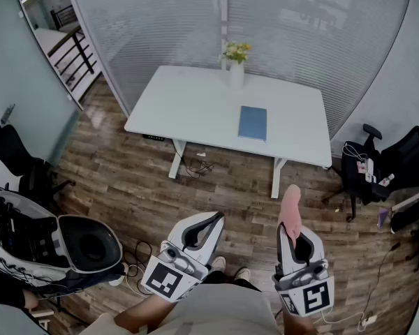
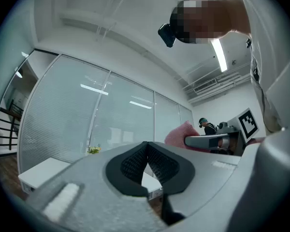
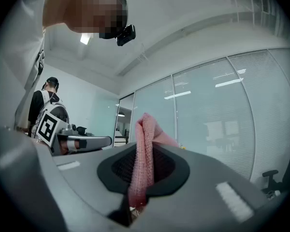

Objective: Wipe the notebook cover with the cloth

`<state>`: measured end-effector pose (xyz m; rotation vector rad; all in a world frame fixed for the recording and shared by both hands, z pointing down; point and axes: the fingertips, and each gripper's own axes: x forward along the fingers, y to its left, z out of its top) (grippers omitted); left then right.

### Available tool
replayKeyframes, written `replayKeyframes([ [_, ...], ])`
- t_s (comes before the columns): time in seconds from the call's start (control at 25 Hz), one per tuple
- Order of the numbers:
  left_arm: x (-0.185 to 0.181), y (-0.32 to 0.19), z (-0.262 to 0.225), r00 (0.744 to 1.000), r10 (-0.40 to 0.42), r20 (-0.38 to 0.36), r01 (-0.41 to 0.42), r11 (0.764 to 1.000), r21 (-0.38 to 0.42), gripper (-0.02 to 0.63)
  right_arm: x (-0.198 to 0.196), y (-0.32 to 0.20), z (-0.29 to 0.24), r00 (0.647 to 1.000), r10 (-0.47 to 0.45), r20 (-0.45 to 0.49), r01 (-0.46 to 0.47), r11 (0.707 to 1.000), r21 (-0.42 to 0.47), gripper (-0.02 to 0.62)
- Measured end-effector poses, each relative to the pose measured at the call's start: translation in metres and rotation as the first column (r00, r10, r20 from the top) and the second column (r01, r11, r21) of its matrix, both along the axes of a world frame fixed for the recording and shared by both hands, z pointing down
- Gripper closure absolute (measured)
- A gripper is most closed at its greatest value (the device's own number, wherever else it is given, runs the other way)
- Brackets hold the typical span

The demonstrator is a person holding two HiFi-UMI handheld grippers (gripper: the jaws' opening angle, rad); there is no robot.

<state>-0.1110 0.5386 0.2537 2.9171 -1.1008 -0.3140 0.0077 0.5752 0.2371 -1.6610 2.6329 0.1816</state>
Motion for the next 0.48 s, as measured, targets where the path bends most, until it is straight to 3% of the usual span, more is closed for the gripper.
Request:
replayKeyframes([
  [0.32, -0.027, -0.092, -0.002, 0.999, 0.035, -0.006, -0.035, 0.998, -0.049, 0.604, -0.019, -0.095, -0.005, 0.997, 0.052, 0.050, -0.050, 0.998, -0.041, 0.561],
  [0.48, -0.041, -0.102, 0.010, 0.998, 0.046, -0.034, -0.047, 0.998, -0.034, 0.604, -0.032, -0.103, 0.011, 0.996, 0.077, 0.040, -0.075, 0.996, -0.049, 0.563],
])
